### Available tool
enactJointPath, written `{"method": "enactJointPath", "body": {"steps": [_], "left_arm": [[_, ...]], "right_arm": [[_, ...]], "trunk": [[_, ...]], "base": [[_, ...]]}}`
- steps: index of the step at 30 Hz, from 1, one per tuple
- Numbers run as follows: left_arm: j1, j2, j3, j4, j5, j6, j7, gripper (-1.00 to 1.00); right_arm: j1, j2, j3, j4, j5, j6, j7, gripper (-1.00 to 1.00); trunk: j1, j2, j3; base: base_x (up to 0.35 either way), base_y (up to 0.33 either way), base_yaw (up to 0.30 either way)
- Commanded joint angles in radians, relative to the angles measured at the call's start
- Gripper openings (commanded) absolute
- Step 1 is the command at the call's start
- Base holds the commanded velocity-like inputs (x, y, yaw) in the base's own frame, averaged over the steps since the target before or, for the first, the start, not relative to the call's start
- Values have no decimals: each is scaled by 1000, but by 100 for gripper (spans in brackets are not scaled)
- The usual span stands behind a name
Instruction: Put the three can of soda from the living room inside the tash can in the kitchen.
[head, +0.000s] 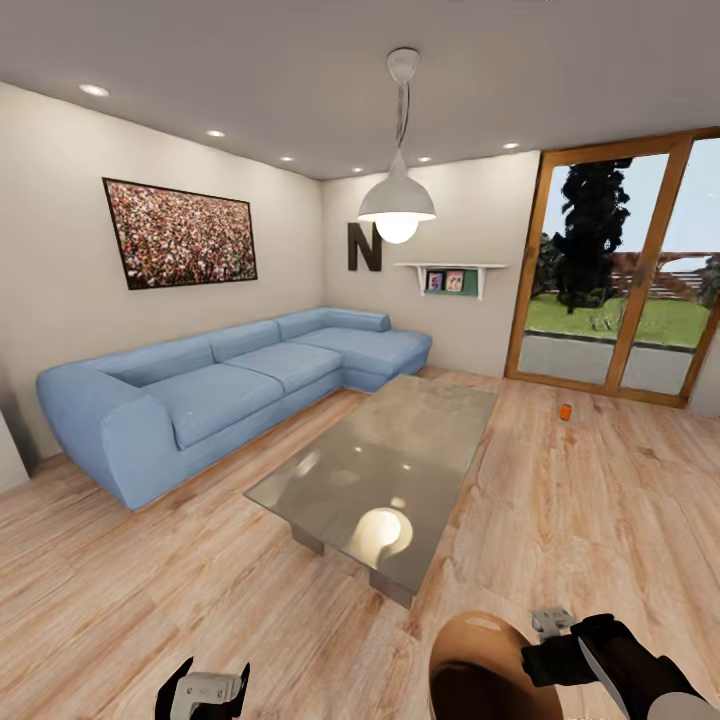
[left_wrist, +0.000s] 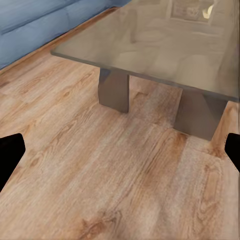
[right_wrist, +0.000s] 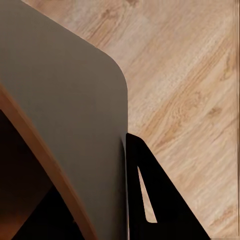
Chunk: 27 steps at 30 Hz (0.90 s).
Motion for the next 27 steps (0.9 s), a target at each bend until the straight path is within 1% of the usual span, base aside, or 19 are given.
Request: {"method": "enactJointPath", "body": {"steps": [1,5,10,19,23,27], "left_arm": [[0,0,0,0,0,0,0,100],[0,0,0,0,0,0,-1,100],[0,0,-2,0,-2,1,-1,100],[0,0,-2,0,-3,2,-2,100],[0,0,-1,0,-1,0,-1,100],[0,-1,-2,0,-2,0,0,100]], "right_arm": [[0,0,-2,0,-15,5,6,-100],[0,0,-2,0,-15,5,6,-100],[0,-1,-3,1,-15,5,5,-100],[0,-1,-3,1,-15,5,5,-100],[0,-1,-3,1,-15,5,5,-100],[0,-1,-3,1,-15,5,5,-100]], "trunk": [[0,0,1],[0,0,1],[0,0,2],[0,0,2],[0,0,2],[0,0,2]], "base": [[49,112,-188],[75,204,-89],[120,285,-47],[127,289,-216],[56,114,-246],[-17,-32,-249]]}}
